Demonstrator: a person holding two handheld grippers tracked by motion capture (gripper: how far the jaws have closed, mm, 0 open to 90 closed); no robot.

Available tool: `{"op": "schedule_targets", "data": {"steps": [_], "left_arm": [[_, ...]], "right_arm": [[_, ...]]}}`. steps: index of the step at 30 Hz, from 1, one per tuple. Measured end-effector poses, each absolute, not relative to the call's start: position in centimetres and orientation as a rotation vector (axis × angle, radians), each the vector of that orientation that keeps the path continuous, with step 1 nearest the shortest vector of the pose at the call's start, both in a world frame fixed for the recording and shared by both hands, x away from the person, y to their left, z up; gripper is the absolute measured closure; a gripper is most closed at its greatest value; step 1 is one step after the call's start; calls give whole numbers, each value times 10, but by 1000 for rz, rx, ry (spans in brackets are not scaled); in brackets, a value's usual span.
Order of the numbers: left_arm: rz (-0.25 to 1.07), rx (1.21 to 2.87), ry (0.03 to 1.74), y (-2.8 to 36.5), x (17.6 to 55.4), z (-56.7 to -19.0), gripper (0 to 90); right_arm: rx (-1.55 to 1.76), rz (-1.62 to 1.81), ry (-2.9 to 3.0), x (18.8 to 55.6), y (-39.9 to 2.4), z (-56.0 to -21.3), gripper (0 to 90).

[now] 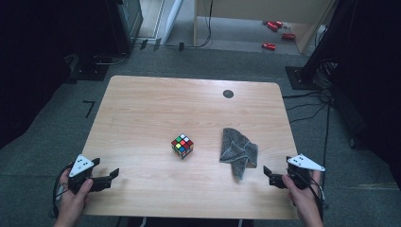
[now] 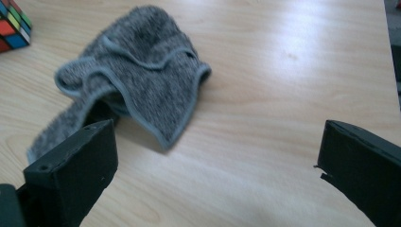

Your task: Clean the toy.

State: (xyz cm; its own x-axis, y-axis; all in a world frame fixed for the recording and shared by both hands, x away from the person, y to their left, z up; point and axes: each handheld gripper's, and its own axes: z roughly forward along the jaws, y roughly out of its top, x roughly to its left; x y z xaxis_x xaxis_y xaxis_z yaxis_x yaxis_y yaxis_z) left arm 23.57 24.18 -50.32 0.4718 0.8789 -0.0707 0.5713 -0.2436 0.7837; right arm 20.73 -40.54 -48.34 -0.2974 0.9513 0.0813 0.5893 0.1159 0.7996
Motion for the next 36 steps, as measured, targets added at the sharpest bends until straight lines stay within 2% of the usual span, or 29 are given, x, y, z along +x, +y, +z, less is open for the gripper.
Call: {"op": "schedule_targets", "data": {"steps": [17, 26, 36], "left_arm": [[505, 1995, 1231, 243, 233, -515, 120], [523, 2084, 1242, 234, 238, -518, 117], [519, 2074, 1249, 235, 237, -518, 116]], "right_arm": [[1602, 919, 1942, 196, -435, -524, 0], [1576, 858, 1999, 199, -431, -527, 0], [1564, 860, 2012, 199, -430, -527, 0]]}}
